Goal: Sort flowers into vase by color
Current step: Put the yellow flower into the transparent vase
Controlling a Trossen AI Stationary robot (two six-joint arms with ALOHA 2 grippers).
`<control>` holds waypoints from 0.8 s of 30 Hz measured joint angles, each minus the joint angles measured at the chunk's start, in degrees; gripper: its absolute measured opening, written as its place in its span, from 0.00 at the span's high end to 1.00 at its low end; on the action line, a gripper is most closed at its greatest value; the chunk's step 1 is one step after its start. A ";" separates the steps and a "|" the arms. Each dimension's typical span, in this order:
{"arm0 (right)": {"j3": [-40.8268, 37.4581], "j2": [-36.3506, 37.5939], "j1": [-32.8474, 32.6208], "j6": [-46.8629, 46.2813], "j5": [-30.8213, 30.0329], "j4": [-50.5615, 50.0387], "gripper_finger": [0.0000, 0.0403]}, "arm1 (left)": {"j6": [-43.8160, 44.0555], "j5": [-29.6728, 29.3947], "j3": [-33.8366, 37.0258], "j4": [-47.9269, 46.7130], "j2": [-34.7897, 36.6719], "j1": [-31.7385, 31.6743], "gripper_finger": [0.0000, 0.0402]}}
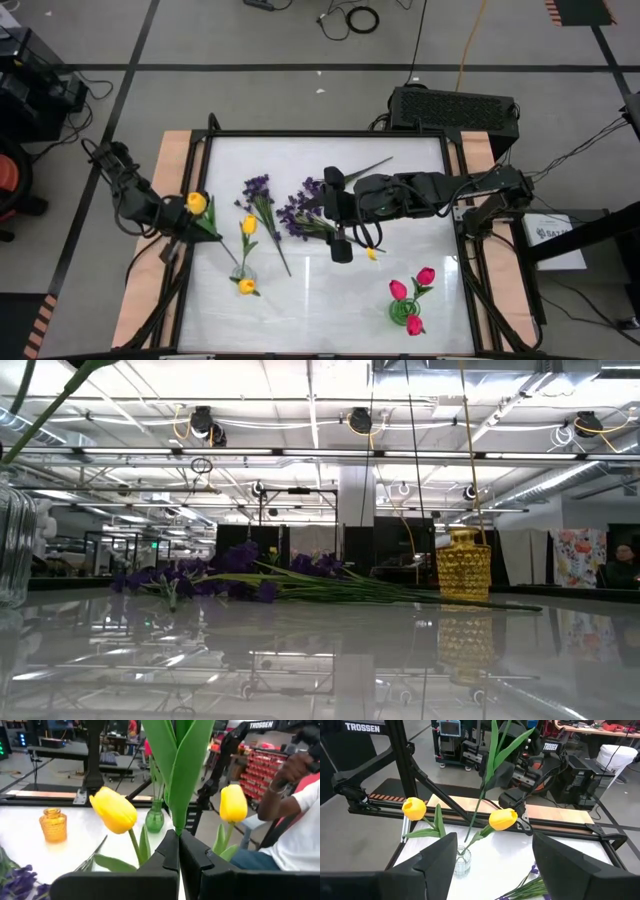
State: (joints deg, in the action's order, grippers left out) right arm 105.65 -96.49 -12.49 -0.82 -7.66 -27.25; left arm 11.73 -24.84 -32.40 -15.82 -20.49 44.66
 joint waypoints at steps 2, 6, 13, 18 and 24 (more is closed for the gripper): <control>0.00 0.00 0.00 0.00 0.00 0.00 0.38 | 0.10 -0.04 1.66 0.97 -0.14 0.00 1.00; 0.00 -0.02 0.00 0.00 0.00 -0.01 0.38 | 1.63 -0.04 4.64 3.52 -0.22 0.08 1.00; 0.00 -0.02 0.05 0.07 0.00 0.01 0.38 | 2.93 0.19 6.95 6.52 -0.39 1.98 1.00; 0.00 -0.02 0.15 0.45 0.00 0.14 0.38 | 2.95 -0.84 8.38 6.71 -0.44 3.15 1.00; 0.00 -0.02 0.15 0.63 0.02 1.23 0.38 | 2.48 -2.58 8.95 6.84 -0.55 3.26 1.00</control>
State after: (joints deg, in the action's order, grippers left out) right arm 105.65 -96.51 -12.34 -0.19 -7.64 -26.02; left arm 14.20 -27.42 -23.45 -8.98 -21.04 47.92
